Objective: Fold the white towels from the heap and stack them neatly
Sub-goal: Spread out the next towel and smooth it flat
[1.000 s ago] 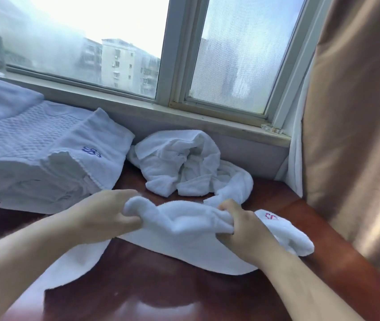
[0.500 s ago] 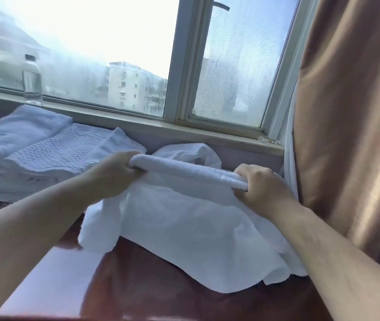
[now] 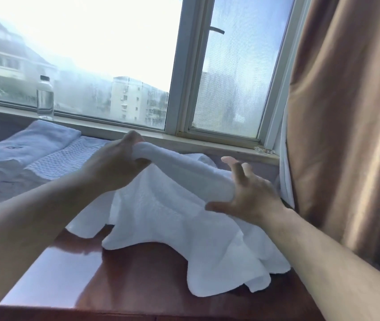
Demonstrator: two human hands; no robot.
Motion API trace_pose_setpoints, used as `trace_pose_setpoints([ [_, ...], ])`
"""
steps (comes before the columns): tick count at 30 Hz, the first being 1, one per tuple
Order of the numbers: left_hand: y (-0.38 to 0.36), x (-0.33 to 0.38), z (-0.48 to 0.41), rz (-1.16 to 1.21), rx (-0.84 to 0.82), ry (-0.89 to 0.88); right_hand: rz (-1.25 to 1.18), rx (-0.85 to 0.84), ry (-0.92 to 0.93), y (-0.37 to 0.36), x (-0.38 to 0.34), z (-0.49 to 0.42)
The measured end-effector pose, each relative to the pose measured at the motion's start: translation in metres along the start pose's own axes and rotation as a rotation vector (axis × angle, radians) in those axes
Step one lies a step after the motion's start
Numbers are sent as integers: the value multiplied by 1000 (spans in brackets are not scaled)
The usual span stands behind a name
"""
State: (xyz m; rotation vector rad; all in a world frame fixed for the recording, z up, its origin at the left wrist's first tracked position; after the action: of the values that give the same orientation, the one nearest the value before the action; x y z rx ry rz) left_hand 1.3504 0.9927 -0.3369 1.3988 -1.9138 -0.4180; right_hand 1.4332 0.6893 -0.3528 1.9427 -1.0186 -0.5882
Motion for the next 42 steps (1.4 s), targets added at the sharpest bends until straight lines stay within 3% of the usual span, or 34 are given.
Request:
trace_pose_setpoints([
  [2, 7, 1, -1, -8, 24, -10, 276, -62, 28, -13, -10, 5],
  [5, 14, 14, -1, 10, 98, -22, 563, 65, -15, -40, -22, 14],
  [10, 35, 3, -6, -94, 60, 128, 520, 332, -87, -33, -9, 11],
  [13, 37, -13, -1, -133, -8, 171, 332, 215, -284, -22, 14, 5],
  [17, 18, -15, 13, -190, 24, 119, -396, 231, -534, -18, 25, -3],
  [19, 9, -12, 17, -195, 105, 55, -640, 255, -502, -14, 14, -6],
  [20, 6, -11, 19, -157, 125, 37, -645, 256, -462, -12, 7, -6],
  [23, 5, -4, 18, 75, 126, 92, -378, 256, -308, -8, -4, -3],
  [26, 10, 3, 17, 285, 127, 225, -287, 294, -221, 2, -12, -1],
  [28, 17, 9, 17, 294, 111, 230, -260, 335, -166, 12, -18, -1],
  [34, 51, 41, 12, 200, 109, -4, -280, 476, -188, 57, -39, -5],
  [36, 62, 53, 7, 252, 143, -9, -288, 468, -206, 75, -47, -7],
  [40, 74, 74, -3, 322, 218, -8, -205, 693, -79, 108, -61, -4],
  [42, 73, 75, -8, 324, 225, 3, -300, 706, -84, 112, -59, -5],
])
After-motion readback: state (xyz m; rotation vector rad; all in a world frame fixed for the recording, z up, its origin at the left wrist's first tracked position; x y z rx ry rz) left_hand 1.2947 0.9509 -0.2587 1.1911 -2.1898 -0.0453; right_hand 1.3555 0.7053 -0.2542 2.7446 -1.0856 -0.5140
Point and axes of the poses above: each hand's wrist, its own z-axis away from the middle knuckle, its own y-axis out of the back of the hand, x = y × z, the point moved 1 cm from there along -z, towards the middle knuckle
